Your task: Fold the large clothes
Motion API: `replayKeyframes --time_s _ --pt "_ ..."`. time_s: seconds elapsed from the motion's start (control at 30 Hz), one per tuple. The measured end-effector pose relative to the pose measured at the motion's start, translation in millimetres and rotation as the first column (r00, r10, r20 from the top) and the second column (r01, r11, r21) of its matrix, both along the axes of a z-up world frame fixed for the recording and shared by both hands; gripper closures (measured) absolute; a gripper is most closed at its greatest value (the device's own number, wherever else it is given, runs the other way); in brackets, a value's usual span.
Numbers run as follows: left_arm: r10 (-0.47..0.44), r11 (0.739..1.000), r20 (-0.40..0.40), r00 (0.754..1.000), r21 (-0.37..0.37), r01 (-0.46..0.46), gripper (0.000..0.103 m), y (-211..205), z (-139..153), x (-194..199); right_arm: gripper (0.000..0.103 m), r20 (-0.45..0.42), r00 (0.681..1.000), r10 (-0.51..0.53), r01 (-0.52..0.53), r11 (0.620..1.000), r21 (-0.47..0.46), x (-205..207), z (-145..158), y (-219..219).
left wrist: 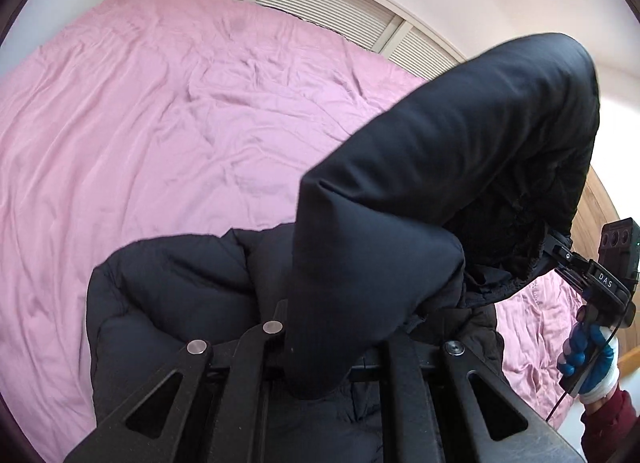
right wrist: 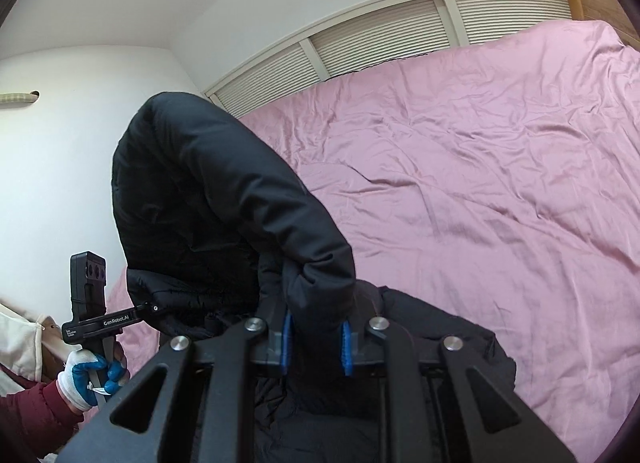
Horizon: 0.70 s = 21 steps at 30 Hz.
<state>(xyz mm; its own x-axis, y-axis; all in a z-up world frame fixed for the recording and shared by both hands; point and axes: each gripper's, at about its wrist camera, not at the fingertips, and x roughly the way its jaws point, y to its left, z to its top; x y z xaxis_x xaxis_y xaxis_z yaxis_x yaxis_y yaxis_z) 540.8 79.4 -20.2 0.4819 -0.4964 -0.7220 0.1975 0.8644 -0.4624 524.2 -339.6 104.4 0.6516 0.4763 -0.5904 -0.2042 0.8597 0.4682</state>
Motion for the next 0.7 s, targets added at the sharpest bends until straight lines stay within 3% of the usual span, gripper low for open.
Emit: replayKeyframes --time_s 0.33,0.5,0.7 --pt "-0.016 0.999 -0.059 0.998 0.028 0.018 0.090 4.3 -44.5 -63.9 0.085 -0.113 0.993 -0.043 0.049 0.997 0.055 -78.2 -73.2 -13.6" --pt "-0.023 0.998 -0.060 0.998 0.062 0.026 0.086 7.0 -46.9 -73.9 0.082 -0.170 0.984 -0.061 0.066 0.998 0.024 -96.0 -101.9 -12.2" --pt "-0.024 0.995 -0.066 0.998 0.094 0.030 0.081 16.0 -35.8 -93.5 0.076 -0.216 0.973 -0.075 0.066 0.997 -0.049 -111.0 -106.5 -13.6"
